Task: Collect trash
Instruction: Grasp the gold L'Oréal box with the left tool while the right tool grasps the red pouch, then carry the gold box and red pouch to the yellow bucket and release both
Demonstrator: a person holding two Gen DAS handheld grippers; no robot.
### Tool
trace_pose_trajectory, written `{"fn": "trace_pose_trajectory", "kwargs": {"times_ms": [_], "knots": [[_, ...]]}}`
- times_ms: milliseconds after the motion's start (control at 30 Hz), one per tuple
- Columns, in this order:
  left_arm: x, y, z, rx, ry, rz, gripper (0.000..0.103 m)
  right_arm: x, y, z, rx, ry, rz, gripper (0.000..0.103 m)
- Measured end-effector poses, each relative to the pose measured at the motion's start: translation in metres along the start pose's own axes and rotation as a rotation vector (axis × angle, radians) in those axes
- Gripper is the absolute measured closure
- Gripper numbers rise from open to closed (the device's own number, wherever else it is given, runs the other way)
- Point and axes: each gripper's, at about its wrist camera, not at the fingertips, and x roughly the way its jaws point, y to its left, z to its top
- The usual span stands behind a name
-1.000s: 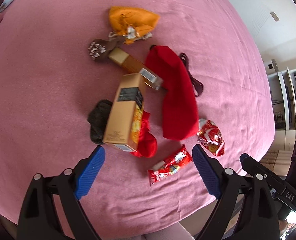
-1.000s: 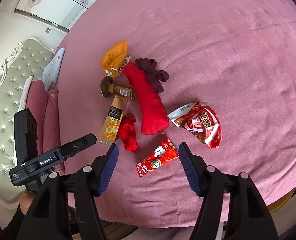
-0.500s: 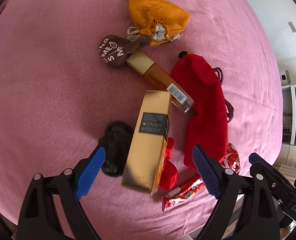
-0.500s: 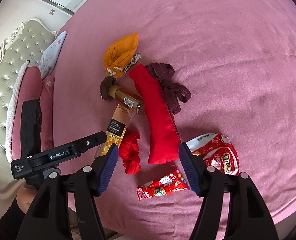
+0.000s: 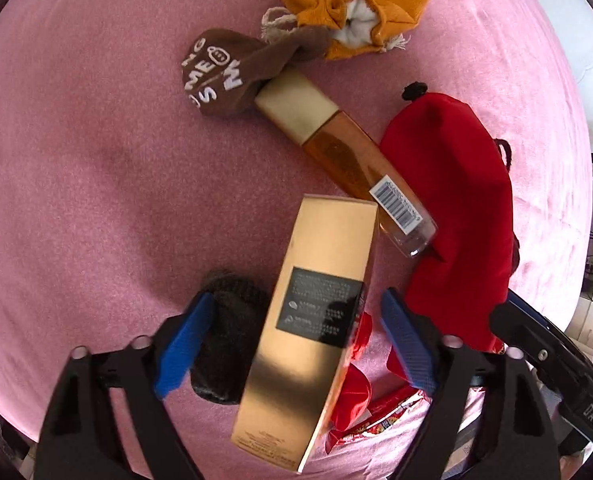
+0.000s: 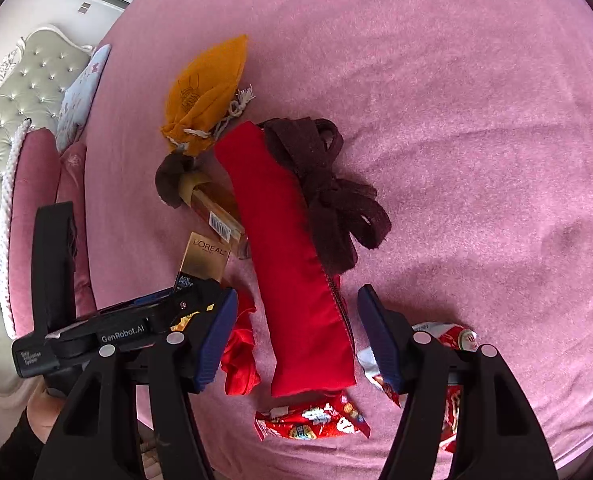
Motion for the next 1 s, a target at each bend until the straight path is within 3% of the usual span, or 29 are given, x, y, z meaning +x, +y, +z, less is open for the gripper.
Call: {"fn": "trace_pose_trajectory", "kwargs": {"times_ms": [100,267,333,500,567,700,1000], "knots": [[0.001,0.003,0.001,-0.015,0.001,-0.006,0.046,0.005,0.000,0.005,-0.008,0.016,-0.002,0.046],[-0.002,0.009,0.008,-0.038,0.010,-0.065,0.060,0.012,-0.003,0.009,-0.005,0.036,-0.020,0.057],[-0.005,0.012,0.008,-0.040,0.007,-0.085,0.062,0.017,-0.005,0.009,0.001,0.049,-0.026,0.062],[-0.011,0.022,0.011,-0.068,0.001,-0.129,0.066,0.014,-0.006,0.006,-0.009,0.037,-0.061,0.088],[-0.016,0.028,0.010,-0.086,-0.006,-0.154,0.067,0.010,-0.006,0.007,-0.012,0.022,-0.065,0.093],[-0.025,0.041,0.002,-0.122,-0.027,-0.228,0.068,-0.003,-0.006,-0.002,-0.019,-0.003,-0.044,0.097],[-0.069,0.050,-0.024,-0.097,-0.093,-0.290,0.068,-0.044,0.005,-0.032,-0.013,-0.077,0.013,0.097]]}}
